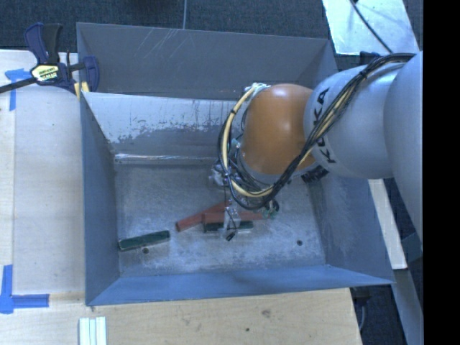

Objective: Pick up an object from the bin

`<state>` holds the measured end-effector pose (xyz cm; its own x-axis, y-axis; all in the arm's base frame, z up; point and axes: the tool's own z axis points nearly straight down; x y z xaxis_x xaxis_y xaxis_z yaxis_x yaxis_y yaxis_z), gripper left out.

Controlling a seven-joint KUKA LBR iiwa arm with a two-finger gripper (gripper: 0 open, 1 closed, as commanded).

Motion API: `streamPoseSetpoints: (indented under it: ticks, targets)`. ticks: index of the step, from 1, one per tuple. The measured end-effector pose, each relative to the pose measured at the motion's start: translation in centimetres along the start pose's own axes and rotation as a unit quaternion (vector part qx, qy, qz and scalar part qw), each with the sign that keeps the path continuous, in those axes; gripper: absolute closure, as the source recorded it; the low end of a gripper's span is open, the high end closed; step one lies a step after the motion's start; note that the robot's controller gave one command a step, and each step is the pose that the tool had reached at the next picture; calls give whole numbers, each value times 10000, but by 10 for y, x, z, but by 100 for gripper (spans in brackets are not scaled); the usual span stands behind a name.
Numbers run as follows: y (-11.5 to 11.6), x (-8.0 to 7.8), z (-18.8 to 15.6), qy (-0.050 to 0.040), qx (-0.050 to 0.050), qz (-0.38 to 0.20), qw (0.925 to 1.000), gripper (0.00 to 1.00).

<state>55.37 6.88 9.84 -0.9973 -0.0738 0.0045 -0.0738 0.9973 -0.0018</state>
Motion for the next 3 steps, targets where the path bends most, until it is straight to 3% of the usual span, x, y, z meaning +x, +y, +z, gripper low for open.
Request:
streamPoseSetpoints:
  ticks: [1,2,3]
  targets:
    - [-10,29,30,-18,-10,415,9991,0]
    - [-10,28,28,-37,-12,423,9991,100]
    - [-21,31,-130,-75,-5,-151,9999,100]
